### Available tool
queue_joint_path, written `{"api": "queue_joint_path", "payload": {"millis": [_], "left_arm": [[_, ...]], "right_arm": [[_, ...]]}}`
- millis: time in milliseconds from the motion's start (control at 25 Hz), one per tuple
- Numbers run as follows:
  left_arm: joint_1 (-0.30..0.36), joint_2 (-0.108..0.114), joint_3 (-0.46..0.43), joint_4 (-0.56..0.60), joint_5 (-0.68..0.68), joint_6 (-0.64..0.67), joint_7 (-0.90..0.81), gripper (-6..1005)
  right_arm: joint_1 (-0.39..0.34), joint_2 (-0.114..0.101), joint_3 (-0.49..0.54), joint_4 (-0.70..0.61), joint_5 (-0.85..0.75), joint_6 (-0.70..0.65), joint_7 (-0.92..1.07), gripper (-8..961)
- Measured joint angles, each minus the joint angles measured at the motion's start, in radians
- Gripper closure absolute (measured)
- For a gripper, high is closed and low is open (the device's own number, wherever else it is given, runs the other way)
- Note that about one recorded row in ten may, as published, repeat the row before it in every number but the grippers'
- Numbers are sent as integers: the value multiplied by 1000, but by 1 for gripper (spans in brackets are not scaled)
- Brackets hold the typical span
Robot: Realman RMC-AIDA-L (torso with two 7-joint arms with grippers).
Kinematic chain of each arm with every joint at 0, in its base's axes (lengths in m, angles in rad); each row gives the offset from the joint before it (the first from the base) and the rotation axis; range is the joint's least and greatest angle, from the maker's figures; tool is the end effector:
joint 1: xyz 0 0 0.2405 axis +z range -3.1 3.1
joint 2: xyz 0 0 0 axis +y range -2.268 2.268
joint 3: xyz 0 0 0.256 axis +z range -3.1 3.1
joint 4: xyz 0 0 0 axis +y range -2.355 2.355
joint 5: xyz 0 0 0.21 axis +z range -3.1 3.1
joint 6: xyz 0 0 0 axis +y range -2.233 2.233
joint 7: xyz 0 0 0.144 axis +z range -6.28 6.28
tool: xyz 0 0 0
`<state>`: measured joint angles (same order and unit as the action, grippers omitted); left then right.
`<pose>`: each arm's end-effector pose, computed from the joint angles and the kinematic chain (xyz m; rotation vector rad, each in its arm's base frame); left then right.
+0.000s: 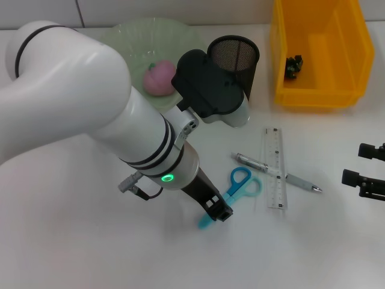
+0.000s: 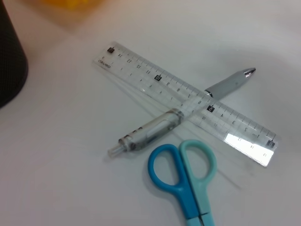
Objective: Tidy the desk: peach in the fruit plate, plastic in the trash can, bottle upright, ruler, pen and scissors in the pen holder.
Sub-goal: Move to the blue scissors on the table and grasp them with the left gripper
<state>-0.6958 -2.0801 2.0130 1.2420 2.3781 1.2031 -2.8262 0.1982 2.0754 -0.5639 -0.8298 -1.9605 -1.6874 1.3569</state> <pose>-0.1238 0.3064 -0.1245 -2.8262 -0.6930 0.5143 0.3418 0.2404 0.0507 -2.4785 0.7986 0.6825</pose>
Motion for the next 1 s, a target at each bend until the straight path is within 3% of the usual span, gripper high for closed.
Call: {"api": "queue_joint_path", "payload": {"millis": [880,1000], "left_arm": [[-49,-1,60,-37,24,18,-4,582],[-50,-2,62,-37,26,18,-9,640]], "right_arm": [[10,1,-1,0,0,0,14,116],[11,1,-2,0,0,0,17,116]]}}
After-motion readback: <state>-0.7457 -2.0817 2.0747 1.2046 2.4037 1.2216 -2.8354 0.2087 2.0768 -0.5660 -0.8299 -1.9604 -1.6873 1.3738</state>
